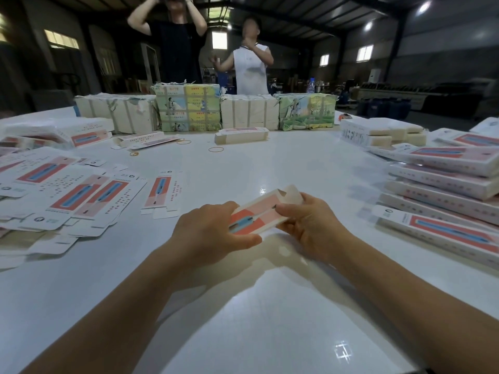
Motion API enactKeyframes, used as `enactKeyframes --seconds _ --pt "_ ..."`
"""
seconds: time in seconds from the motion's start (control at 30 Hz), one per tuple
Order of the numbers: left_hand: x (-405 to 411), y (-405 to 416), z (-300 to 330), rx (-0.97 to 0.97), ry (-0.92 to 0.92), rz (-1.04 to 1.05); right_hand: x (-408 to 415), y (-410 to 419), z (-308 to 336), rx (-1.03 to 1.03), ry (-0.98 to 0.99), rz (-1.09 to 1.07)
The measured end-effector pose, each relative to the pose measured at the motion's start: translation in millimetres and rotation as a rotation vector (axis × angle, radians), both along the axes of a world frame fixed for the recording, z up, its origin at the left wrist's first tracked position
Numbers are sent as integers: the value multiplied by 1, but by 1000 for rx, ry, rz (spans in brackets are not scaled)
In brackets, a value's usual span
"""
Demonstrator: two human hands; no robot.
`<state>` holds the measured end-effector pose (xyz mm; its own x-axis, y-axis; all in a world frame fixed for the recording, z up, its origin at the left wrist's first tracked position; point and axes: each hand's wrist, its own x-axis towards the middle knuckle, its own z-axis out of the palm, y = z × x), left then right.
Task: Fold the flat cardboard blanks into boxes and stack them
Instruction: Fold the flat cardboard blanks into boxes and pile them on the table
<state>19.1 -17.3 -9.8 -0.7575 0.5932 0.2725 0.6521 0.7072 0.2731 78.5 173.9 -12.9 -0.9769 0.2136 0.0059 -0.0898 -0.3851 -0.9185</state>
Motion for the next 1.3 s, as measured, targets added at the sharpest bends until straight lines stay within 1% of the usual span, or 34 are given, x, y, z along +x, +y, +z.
enactKeyframes --seconds 0.03,0.07,0.13,0.17,0.2,0.23,0.27,0.3,0.33,0.4,0.43,0.5,0.77,0.87,1.03,1.2,1.3 --pt "0 0 -1 5 -2 1 1 -2 0 116 49 -40" --pt "-1 0 -2 14 5 5 3 -4 0 299 110 -83" --pt "-1 0 -4 14 41 21 8 -9 -3 796 208 -206" --pt "0 1 -5 0 61 29 9 -12 -6 1003 227 -252" --pt "0 2 -6 -14 78 38 9 -14 -9 1132 229 -270" --pt "1 2 -6 -25 88 48 9 -17 -10 1193 225 -274" --pt "1 2 -6 -28 97 56 8 -18 -12 1211 221 -275" --pt "2 2 -7 -26 105 64 9 -20 -13 1173 212 -269" --pt "3 1 -6 -21 115 71 8 -20 -12 1037 199 -253" --pt "3 0 -5 -17 130 85 7 -21 -5 611 128 -159" --pt "3 -1 -5 -19 130 93 6 -19 -1 447 92 -118" --pt "4 -1 -4 -25 121 103 5 -16 2 300 65 -83" --pt "8 2 -3 -8 180 102 4 -10 3 203 68 -129" --pt "10 2 -2 -14 202 106 4 -9 4 126 69 -110" --pt "11 1 -1 -24 217 84 5 -4 5 112 58 -43" --pt "10 -2 0 -18 210 60 5 -7 4 173 89 -81" --pt "10 -2 -1 -17 198 48 7 -12 1 350 150 -164"
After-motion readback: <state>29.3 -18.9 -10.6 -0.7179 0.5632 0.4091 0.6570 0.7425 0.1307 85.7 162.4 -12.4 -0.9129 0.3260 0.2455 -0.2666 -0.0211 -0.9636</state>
